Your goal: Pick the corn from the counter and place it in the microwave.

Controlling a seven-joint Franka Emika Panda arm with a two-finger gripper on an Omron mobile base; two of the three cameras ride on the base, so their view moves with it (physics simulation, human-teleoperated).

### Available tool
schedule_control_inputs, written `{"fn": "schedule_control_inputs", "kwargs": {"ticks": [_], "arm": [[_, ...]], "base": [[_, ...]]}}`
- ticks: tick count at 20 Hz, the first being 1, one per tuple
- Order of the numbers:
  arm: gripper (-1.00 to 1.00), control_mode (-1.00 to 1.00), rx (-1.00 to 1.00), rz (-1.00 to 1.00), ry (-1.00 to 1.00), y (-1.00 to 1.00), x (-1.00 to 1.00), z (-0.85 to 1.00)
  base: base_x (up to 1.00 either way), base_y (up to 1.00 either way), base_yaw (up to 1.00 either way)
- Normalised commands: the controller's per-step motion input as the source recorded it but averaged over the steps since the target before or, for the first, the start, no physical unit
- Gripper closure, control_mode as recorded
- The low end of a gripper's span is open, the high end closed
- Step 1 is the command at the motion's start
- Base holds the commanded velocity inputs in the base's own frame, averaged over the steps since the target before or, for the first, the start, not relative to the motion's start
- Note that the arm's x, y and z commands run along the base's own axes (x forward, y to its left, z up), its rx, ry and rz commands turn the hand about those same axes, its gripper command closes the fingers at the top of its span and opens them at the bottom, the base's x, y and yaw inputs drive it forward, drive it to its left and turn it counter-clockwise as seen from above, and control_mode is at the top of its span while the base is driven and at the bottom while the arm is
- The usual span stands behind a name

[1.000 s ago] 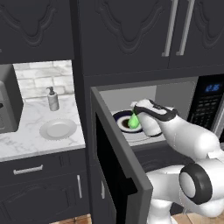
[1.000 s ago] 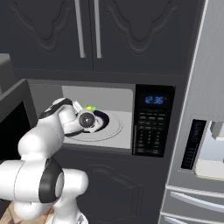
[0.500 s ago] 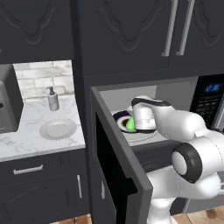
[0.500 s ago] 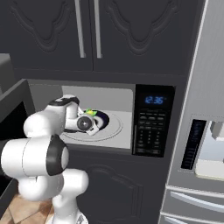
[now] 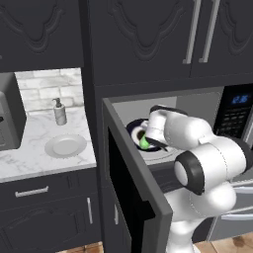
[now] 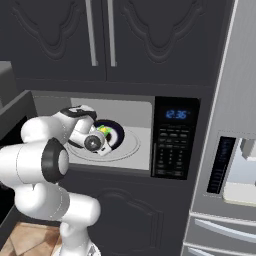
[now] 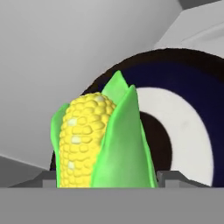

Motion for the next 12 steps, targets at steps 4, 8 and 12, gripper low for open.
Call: {"fn": "schedule_control_inputs", "kwargs": {"ticks": [4, 8, 12], "arm": [[1.0, -1.0, 0.0, -0.04, 0.0, -0.07, 0.14, -0.02], [1.0, -1.0, 0.0, -0.02, 0.0, -0.16, 0.03, 0.0], [-1.0, -1.0, 0.0, -0.01, 0.0, -0.14, 0.0, 0.02]], "base": [[0.0, 0.0, 0.0], [0.0, 0.0, 0.0], [0.0, 0.0, 0.0]]}}
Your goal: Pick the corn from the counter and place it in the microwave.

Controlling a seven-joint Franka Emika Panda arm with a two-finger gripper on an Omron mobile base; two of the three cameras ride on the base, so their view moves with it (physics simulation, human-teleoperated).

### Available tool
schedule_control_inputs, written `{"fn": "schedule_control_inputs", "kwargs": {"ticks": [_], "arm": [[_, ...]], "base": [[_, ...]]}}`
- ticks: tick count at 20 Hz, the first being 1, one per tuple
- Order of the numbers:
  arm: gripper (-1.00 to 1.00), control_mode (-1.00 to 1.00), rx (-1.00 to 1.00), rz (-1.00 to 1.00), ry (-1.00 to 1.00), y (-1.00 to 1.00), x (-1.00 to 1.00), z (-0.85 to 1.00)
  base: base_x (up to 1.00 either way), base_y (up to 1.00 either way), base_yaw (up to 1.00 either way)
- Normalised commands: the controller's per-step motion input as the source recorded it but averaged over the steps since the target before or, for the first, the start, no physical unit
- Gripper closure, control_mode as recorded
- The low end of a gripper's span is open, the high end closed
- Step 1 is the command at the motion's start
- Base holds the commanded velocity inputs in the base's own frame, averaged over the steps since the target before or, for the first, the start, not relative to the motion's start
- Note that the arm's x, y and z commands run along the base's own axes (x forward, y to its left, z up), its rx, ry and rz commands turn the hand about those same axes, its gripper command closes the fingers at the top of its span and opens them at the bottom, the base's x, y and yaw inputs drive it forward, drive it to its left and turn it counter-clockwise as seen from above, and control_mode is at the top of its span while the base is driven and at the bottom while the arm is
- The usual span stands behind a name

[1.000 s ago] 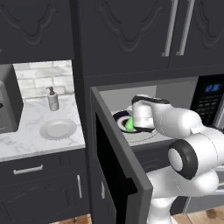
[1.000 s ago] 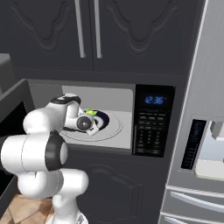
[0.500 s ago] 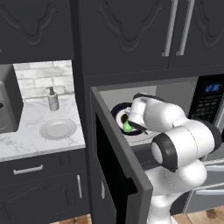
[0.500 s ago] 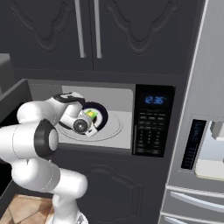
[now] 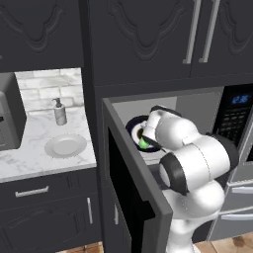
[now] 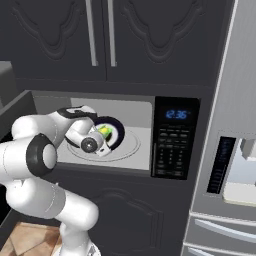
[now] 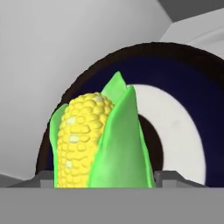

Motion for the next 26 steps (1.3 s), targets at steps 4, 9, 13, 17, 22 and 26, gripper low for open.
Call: {"fn": "schedule_control_inputs", "kwargs": {"ticks": [4, 9, 13, 17, 22, 26], "arm": [[-1.0, -1.0, 0.0, 0.0, 0.0, -0.21, 0.0, 0.18], [-1.0, -1.0, 0.0, 0.0, 0.02, -0.16, -0.01, 0.36], [-1.0, -1.0, 0.0, 0.0, 0.05, -0.15, -0.18, 0.55], [-1.0, -1.0, 0.0, 0.0, 0.14, -0.05, -0.33, 0.67], [-1.0, -1.0, 0.0, 0.0, 0.14, -0.16, -0.66, 0.69], [-1.0, -1.0, 0.0, 0.0, 0.14, -0.29, -0.98, 0.81]], "base": [[0.0, 0.0, 0.0], [0.0, 0.0, 0.0], [0.0, 0.0, 0.0], [0.0, 0.0, 0.0], [0.0, 0.0, 0.0], [0.0, 0.0, 0.0]]}}
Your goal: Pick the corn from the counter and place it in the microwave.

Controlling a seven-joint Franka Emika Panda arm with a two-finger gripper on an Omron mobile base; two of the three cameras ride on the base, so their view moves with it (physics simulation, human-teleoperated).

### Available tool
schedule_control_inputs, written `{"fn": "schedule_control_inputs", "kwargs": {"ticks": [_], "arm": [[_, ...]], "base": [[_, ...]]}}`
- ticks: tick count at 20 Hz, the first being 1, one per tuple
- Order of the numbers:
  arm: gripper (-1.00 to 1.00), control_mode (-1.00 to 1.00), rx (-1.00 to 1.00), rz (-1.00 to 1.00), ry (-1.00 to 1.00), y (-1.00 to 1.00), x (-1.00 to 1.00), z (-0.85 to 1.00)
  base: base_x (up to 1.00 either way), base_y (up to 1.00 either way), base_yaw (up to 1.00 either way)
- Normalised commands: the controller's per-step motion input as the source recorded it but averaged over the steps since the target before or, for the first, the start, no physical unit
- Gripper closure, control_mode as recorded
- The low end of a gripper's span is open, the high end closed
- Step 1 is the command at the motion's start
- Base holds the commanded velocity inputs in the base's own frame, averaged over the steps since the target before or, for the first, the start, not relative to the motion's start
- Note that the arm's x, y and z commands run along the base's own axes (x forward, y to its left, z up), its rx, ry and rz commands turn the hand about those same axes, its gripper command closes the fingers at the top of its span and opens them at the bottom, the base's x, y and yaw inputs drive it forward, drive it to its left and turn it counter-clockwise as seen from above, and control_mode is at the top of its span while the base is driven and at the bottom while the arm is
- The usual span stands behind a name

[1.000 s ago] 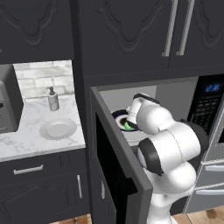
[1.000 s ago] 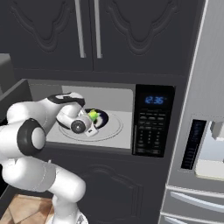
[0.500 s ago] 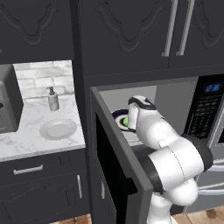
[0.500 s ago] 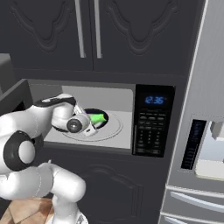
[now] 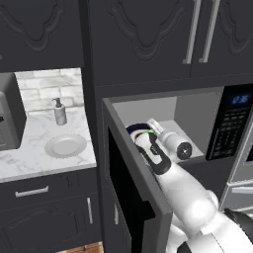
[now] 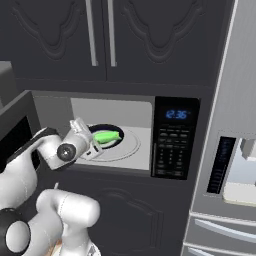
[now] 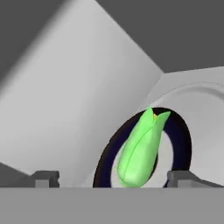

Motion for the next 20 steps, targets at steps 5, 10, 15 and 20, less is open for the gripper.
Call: {"fn": "schedule_control_inputs", "kwargs": {"ticks": [5, 10, 15, 20], "arm": [[-1.0, -1.0, 0.0, 0.0, 0.27, -0.4, -0.98, 1.0], [-1.0, -1.0, 0.0, 0.0, 0.39, -0.4, -1.0, 1.0], [-1.0, -1.0, -0.1, 0.0, 0.55, -0.69, -1.0, 0.83], [-1.0, -1.0, -0.26, 0.03, 0.62, -0.73, -1.0, 0.36]], "base": [[0.0, 0.0, 0.0], [0.0, 0.0, 0.0], [0.0, 0.0, 0.0], [0.0, 0.0, 0.0]]}}
